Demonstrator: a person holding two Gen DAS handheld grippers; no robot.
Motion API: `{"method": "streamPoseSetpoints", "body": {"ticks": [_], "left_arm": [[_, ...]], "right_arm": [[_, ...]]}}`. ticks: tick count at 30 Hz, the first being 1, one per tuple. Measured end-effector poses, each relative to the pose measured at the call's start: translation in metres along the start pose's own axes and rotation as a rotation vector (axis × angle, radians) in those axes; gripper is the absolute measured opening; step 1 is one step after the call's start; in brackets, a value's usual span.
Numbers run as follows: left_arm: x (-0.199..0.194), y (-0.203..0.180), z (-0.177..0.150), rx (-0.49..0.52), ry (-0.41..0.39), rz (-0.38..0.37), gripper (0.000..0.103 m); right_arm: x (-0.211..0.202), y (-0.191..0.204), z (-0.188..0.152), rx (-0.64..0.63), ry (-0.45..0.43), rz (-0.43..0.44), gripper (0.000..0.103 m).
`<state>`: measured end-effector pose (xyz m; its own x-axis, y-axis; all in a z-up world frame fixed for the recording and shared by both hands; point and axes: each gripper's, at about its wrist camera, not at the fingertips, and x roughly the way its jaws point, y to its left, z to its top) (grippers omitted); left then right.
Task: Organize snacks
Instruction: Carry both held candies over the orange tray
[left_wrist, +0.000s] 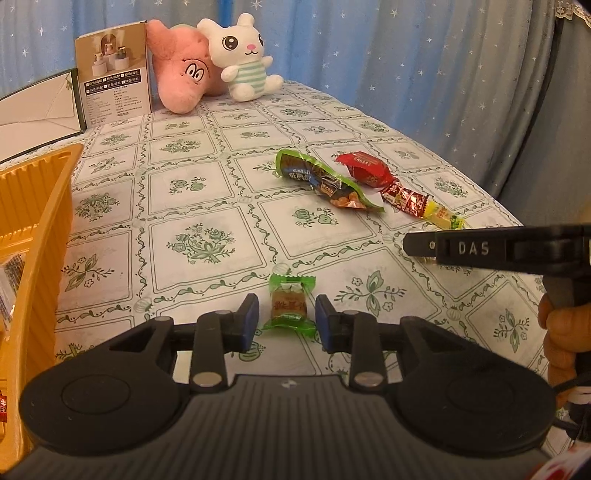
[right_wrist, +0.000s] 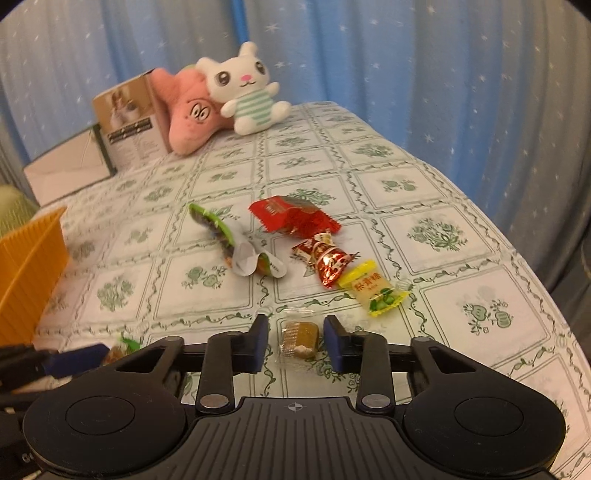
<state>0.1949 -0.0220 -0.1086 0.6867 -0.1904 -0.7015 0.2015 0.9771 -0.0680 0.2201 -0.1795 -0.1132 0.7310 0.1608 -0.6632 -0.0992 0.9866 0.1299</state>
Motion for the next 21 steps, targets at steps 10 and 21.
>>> {"method": "streamPoseSetpoints", "body": {"ticks": [10, 21], "left_arm": [[0.000, 0.001, 0.001, 0.003, -0.001, -0.007, 0.031], [0.003, -0.005, 0.002, 0.061, 0.009, 0.010, 0.022]], "right_arm": [[0.001, 0.013, -0.008, -0.129, -0.002, -0.055, 0.022], [-0.007, 0.004, -0.007, -0.037, 0.002, -0.031, 0.021]]}}
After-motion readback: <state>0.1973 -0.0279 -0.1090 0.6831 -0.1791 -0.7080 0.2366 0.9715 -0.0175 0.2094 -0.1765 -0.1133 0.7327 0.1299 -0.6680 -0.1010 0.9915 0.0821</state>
